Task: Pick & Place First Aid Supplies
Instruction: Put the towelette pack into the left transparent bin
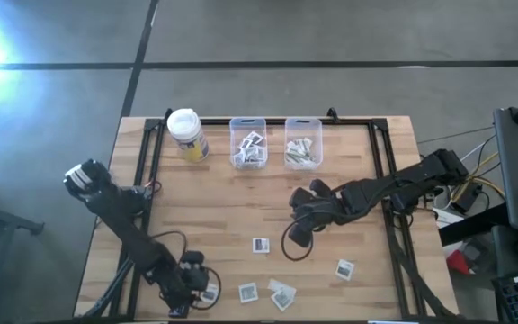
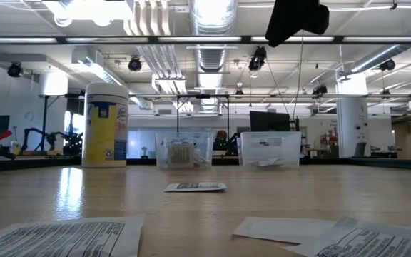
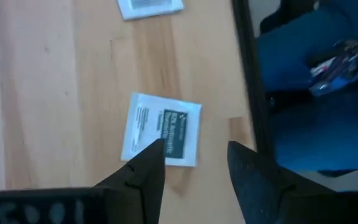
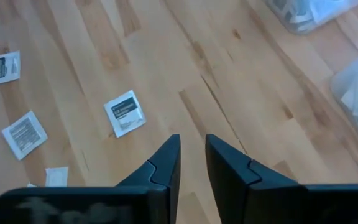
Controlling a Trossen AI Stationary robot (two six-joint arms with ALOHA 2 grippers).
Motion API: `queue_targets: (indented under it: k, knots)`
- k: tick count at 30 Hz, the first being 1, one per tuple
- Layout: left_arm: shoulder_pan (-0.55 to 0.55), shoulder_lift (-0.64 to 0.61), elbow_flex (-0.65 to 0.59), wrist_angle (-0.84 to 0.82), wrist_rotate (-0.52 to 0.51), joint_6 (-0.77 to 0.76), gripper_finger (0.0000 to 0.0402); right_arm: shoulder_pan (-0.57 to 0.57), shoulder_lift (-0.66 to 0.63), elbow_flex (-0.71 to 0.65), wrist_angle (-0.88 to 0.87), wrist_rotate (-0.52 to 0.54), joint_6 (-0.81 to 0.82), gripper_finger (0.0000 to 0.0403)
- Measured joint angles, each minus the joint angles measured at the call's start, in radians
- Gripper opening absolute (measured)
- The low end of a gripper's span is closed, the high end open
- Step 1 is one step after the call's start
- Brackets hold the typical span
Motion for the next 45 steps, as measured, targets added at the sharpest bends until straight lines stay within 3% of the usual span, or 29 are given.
queue_targets:
  k: [15, 30, 45]
  knots:
    - [0.022, 0.144, -0.001, 0.125, 0.019, 0.126, 0.0165, -0.001, 0.000, 0.000, 0.003, 0.033, 0.000, 0.0068]
    - [0.135, 0.119, -0.062, 0.067, 0.105, 0.162, 0.0165, 0.000, 0.000, 0.000, 0.002, 0.031, 0.000, 0.0080]
    - [0.310, 0.120, -0.066, -0.043, -0.119, 0.246, 0.0165, 0.000, 0.001, 0.000, 0.002, 0.029, 0.000, 0.0064]
